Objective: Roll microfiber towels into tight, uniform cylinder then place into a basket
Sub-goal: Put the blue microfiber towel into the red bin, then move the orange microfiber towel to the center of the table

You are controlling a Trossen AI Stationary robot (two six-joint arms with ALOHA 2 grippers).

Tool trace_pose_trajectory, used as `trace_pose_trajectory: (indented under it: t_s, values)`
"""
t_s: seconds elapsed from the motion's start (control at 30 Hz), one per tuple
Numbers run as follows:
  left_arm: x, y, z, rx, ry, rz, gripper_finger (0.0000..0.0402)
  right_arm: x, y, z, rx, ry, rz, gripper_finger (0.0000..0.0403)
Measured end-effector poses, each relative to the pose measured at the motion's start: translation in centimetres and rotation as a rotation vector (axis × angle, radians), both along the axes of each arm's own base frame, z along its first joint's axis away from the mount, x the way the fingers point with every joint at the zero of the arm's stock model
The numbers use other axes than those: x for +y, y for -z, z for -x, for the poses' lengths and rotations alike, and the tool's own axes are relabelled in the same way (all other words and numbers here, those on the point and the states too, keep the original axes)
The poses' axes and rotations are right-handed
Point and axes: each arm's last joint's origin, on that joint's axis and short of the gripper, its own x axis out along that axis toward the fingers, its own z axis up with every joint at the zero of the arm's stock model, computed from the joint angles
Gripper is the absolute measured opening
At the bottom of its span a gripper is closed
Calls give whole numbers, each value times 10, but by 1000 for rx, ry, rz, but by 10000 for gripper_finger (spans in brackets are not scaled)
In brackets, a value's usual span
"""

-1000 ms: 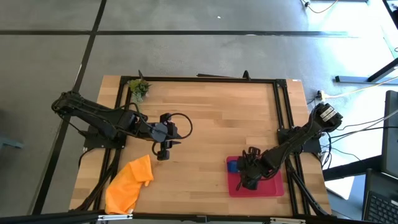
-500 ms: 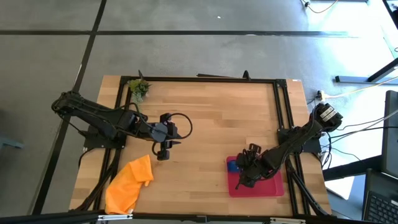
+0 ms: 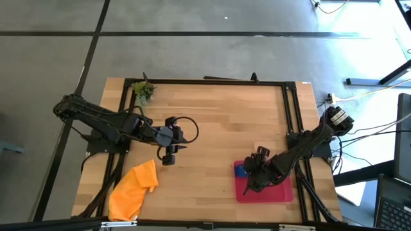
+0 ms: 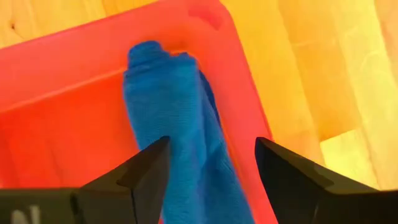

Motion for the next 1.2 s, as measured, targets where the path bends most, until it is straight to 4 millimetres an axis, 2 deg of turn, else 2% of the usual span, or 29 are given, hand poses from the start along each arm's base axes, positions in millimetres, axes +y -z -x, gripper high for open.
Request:
trace_pose_trajectory:
  t_s: [0.53, 0.7, 0.93, 1.03, 1.2]
  values:
    - [0, 0, 0, -1, -23, 25, 102, 5, -40, -11, -71, 18, 73, 234]
    - [0, 6, 7, 88, -181, 207, 102, 6, -60, -14, -93, 62, 77, 234]
    - [-14, 20, 33, 337, -468, 426, 102, 0, -79, -21, -147, 168, 80, 234]
    - [-26, 21, 42, 403, -532, 517, 102, -5, -87, -27, -157, 176, 75, 234]
    - [-48, 25, 48, 410, -605, 573, 102, -23, -101, -39, -129, 172, 19, 234]
